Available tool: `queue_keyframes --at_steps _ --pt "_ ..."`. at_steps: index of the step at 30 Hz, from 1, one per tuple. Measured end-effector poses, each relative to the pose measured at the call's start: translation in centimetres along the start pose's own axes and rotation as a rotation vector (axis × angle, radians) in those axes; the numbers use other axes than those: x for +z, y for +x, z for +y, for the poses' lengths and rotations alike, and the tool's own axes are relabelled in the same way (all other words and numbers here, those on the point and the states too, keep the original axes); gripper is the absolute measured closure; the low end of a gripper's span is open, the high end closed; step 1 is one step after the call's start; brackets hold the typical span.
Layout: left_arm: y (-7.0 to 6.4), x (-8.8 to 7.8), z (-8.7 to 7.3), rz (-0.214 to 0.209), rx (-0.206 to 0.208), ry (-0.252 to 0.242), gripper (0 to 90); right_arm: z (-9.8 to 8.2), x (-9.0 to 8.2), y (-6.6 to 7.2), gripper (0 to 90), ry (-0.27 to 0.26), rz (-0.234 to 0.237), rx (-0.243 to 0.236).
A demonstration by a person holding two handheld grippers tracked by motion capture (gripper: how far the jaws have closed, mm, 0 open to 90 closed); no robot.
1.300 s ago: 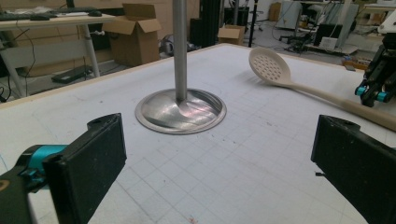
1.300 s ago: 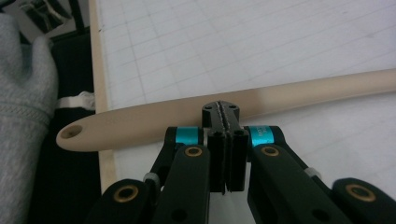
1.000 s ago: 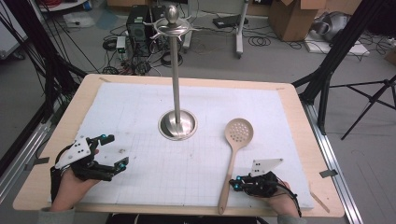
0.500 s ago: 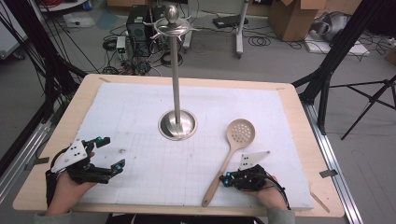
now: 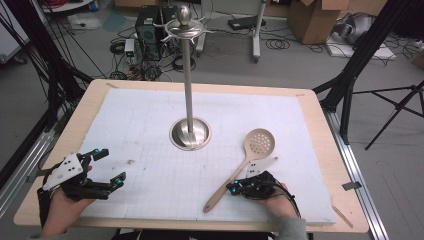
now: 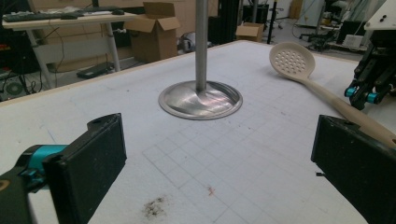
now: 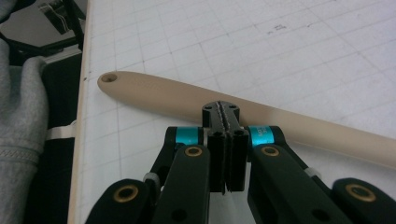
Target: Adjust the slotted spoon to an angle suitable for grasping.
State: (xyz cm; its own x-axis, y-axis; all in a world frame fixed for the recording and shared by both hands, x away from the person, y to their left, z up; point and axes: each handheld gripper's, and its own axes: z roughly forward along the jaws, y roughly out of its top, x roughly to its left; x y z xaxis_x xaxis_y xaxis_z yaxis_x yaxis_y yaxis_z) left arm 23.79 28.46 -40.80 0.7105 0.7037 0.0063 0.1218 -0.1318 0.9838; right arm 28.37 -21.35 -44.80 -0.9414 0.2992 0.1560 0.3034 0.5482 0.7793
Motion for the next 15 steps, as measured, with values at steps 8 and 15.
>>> queue_keyframes --at_steps 8,15 --pt "0.0 -0.8 -0.2 0.019 -0.004 0.002 3.7 0.9 1.0 -0.2 90.0 0.000 -0.020 -0.007" --pt "0.0 -1.5 -0.3 0.039 -0.008 0.000 3.6 1.6 1.8 -0.4 90.0 0.001 -0.046 -0.020"
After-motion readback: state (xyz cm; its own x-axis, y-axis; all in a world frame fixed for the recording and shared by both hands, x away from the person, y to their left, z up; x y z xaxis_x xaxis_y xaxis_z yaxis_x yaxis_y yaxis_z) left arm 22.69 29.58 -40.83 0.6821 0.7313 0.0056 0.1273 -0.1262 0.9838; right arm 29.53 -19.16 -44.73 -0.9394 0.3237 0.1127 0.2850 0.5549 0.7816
